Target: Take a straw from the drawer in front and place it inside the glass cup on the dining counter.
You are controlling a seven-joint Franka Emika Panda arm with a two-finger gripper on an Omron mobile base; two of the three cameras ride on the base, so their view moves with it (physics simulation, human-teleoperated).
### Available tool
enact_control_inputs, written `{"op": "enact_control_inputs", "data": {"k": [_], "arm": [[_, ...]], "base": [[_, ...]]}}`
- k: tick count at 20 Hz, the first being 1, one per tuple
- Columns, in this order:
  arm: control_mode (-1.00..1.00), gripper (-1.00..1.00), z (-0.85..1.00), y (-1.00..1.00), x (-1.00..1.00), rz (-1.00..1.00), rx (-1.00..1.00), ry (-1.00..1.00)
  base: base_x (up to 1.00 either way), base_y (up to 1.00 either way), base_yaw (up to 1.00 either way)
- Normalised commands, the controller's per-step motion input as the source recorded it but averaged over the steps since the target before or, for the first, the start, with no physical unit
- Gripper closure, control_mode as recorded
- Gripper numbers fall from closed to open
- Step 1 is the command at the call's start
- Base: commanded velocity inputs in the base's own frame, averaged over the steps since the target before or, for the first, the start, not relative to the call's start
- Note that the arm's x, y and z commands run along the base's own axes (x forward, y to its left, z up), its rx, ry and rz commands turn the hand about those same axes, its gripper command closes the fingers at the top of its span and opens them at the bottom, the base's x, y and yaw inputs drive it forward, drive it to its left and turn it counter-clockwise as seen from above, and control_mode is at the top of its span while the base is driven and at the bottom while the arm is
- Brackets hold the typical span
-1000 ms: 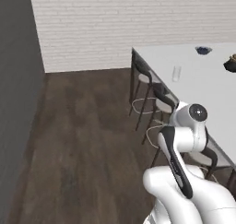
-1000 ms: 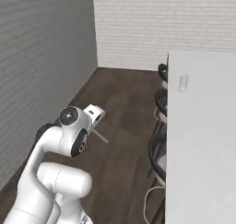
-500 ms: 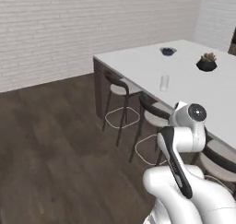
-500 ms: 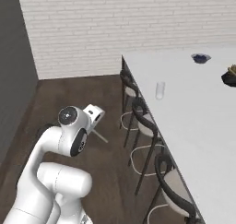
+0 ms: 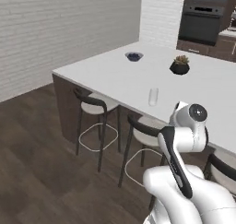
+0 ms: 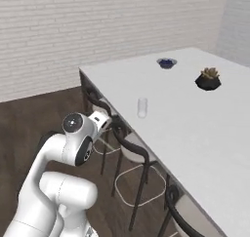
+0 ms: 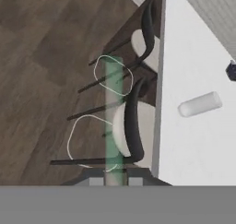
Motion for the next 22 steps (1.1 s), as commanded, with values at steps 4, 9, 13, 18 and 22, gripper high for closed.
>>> {"op": "enact_control_inputs", "data": {"k": [4,9,13,18,22], "arm": [[1.0,1.0,0.0,0.0,0.0,0.0,0.0,0.0],[1.0,1.0,0.0,0.0,0.0,0.0,0.0,0.0],[1.0,1.0,0.0,0.0,0.0,0.0,0.0,0.0],[1.0,1.0,0.0,0.0,0.0,0.0,0.0,0.0],[1.0,1.0,0.0,0.0,0.0,0.0,0.0,0.0]], "base": [[0.37,0.4,-0.46],[0.3,0.21,-0.45],[0.44,0.29,-0.43],[0.52,0.36,-0.39],[0.46,0.44,-0.36]]}}
